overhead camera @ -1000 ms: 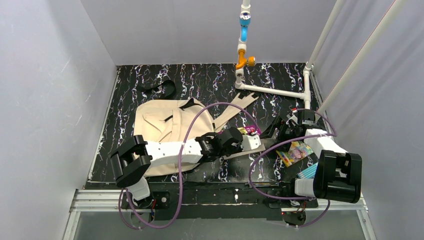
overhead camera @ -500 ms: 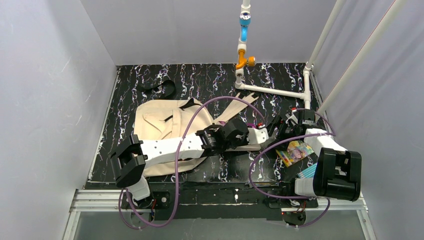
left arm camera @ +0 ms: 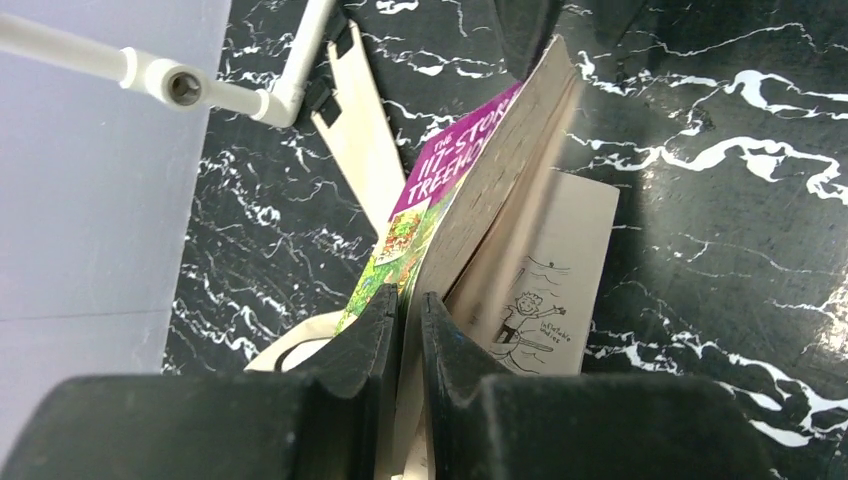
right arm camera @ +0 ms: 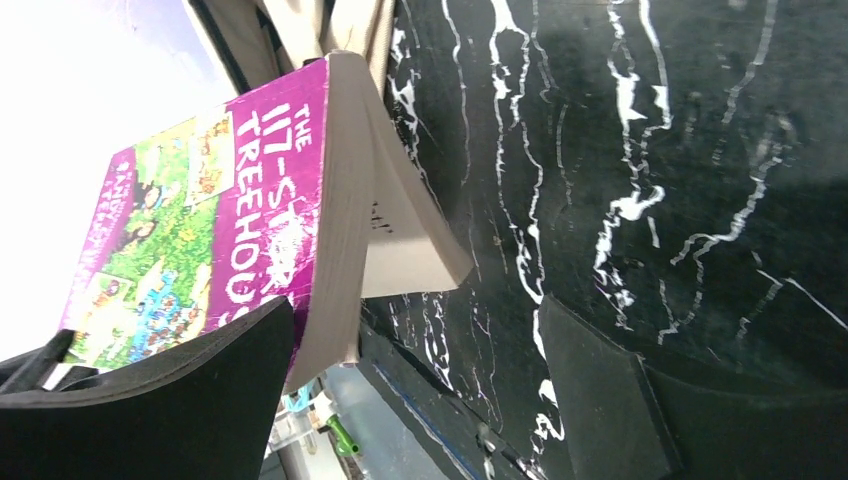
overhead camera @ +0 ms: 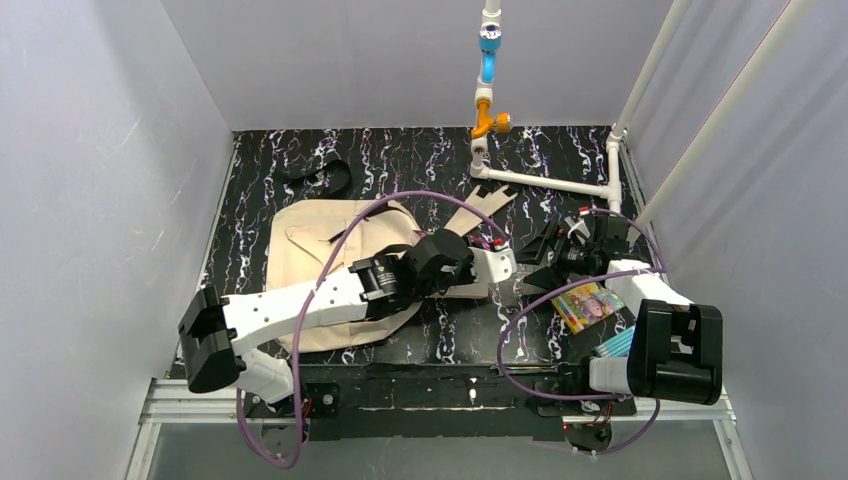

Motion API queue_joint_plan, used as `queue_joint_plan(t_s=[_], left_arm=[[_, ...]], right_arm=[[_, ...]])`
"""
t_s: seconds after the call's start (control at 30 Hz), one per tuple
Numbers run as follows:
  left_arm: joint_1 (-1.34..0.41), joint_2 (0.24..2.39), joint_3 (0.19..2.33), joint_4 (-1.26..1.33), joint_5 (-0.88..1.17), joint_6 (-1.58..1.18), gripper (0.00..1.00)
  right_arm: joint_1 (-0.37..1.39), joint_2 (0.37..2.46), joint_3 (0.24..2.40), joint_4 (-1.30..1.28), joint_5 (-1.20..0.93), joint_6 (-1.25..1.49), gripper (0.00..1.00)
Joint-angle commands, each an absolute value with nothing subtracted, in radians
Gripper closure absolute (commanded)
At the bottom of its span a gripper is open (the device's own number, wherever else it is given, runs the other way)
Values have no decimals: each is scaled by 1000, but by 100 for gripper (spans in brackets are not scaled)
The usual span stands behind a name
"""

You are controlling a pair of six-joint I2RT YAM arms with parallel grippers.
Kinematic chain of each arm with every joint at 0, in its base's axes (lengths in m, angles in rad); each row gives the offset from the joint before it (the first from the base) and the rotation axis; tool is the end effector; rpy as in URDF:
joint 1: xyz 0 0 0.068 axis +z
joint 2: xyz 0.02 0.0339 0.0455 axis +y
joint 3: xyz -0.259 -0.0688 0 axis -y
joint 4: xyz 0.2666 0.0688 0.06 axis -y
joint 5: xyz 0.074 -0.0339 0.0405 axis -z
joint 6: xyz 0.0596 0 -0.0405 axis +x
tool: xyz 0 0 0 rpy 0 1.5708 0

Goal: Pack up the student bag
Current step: Pick up the book from the center of the board.

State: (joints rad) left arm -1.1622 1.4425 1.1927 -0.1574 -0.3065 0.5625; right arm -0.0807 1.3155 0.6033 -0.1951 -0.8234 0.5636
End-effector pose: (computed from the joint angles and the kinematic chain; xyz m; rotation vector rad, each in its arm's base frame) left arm 0.1675 -0.3417 0.3108 1.3512 1.4185 -0.0910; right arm 0.2688 0.0221 0.1451 0.4214 2.4137 1.2269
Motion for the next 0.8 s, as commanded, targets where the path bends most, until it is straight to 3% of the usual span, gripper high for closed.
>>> queue_joint_plan(t_s=[0.0, 0.33, 0.77], left_arm=[[-1151, 1351, 1256, -176, -384, 596, 100], [-1118, 1139, 958, -160, -478, 499, 100], [-1100, 926, 726, -212, -506, 346, 100]], right_arm=[[-27, 1328, 577, -71, -871, 632, 2], [148, 1450, 553, 373, -852, 889, 2], [360, 1794, 770, 387, -880, 831, 2]])
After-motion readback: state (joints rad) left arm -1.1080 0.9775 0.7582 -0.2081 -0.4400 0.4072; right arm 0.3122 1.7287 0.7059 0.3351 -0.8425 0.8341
